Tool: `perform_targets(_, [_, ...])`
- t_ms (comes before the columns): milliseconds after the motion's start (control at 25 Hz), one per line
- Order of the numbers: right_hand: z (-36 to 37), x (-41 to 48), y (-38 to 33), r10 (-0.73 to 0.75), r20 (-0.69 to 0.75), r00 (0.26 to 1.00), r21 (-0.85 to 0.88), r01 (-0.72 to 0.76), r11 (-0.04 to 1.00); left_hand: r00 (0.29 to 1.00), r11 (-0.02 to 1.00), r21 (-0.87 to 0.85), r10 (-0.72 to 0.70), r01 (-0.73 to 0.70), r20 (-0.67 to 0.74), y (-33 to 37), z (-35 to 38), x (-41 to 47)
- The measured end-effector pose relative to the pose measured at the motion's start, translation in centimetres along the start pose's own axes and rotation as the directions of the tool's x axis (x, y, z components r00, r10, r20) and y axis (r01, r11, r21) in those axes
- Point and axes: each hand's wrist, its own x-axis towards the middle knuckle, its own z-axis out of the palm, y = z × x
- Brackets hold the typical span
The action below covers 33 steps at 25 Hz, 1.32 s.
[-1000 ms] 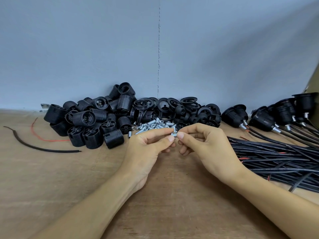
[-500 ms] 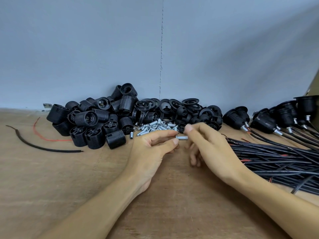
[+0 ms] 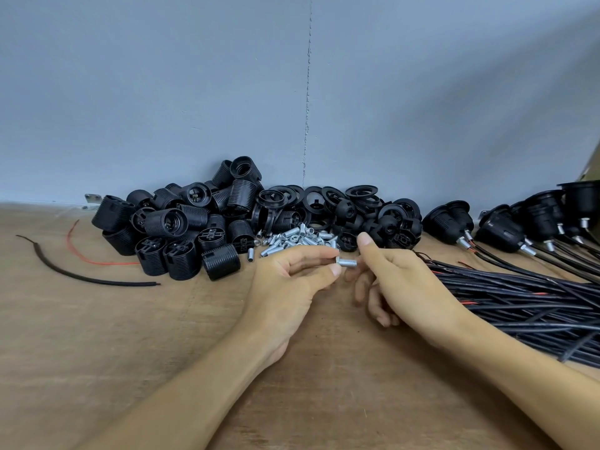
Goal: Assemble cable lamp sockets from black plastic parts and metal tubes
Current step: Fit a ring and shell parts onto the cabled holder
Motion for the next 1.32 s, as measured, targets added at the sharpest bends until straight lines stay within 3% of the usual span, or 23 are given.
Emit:
perform_targets(160, [0.1,-0.1,-0.4,-0.005,0.094,0.996,0.089,-0.003,0.996,1.0,1.0,-0.016,-0.005,0.005,-0.002,0.0,0.0,0.0])
perform_targets(320, [0.4,-0.2,-0.6,0.14,0.206,0.968,0.219,-0.185,0.958,1.0,1.0,-0.011,0.001,-0.001,-0.007,0.0,0.0,0.2])
perform_targets(520, [1.2,-0.5,-0.4,0.097,0.124,0.987,0.258,-0.127,0.958,0.999,1.0,0.011,-0.003,0.003,-0.045,-0.2,-0.2,0.3])
perform_targets(640, [0.8,-0.3,-0.7,0.154,0.164,0.974,0.327,-0.201,0.923,0.998,1.0,0.021,-0.013,0.014,-0.068,-0.3,-0.2,0.3])
perform_targets(880, [0.7,-0.1,0.0,0.065,0.022,0.998,0.315,-0.069,0.947,0.998,0.999,0.034,-0.009,0.011,-0.058,-0.3,-0.2,0.3])
perform_targets(1040, [0.6,0.1,0.0,0.146,0.046,0.988,0.336,-0.153,0.929,0.998,0.999,0.028,-0.014,0.016,-0.06,-0.2,-0.2,0.3])
perform_targets(1320, [0.7,0.0,0.2,0.097,0.048,0.994,0.302,-0.107,0.947,0.998,1.0,0.021,-0.014,0.015,-0.064,-0.2,-0.2,0.2])
